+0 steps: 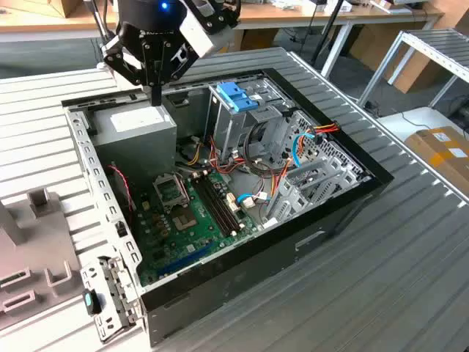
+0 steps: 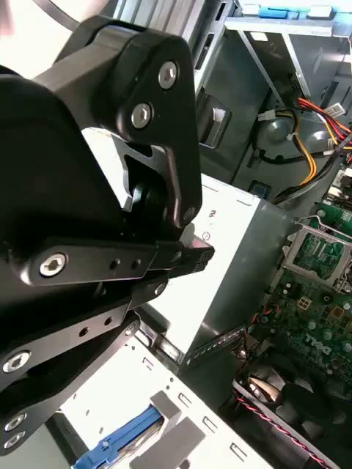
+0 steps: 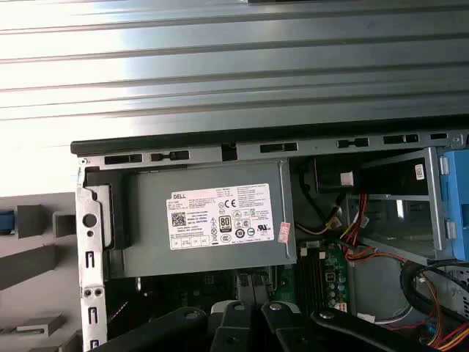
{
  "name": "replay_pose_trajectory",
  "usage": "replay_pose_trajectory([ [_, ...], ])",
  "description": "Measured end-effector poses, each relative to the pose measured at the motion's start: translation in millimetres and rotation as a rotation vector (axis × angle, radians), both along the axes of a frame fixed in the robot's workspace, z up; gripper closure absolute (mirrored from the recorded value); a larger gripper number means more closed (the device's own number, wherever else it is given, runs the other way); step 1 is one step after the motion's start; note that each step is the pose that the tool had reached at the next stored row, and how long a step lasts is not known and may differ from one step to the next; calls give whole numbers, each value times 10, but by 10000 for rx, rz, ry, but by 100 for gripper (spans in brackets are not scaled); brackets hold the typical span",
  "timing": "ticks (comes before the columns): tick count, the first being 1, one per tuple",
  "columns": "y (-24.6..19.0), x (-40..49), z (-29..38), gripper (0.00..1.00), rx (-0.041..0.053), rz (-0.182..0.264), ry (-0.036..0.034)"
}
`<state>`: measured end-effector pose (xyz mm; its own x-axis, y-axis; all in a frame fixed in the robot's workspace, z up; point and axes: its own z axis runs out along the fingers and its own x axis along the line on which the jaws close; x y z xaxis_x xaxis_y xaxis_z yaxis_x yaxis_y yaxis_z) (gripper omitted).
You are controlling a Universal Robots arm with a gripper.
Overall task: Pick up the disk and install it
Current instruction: 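Reach for the disk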
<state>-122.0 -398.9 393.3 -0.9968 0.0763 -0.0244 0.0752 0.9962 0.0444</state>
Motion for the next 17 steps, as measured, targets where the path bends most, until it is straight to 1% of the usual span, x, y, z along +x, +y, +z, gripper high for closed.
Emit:
replay_pose_trajectory([
  [17,0,-36,0,90,-1,1,0],
])
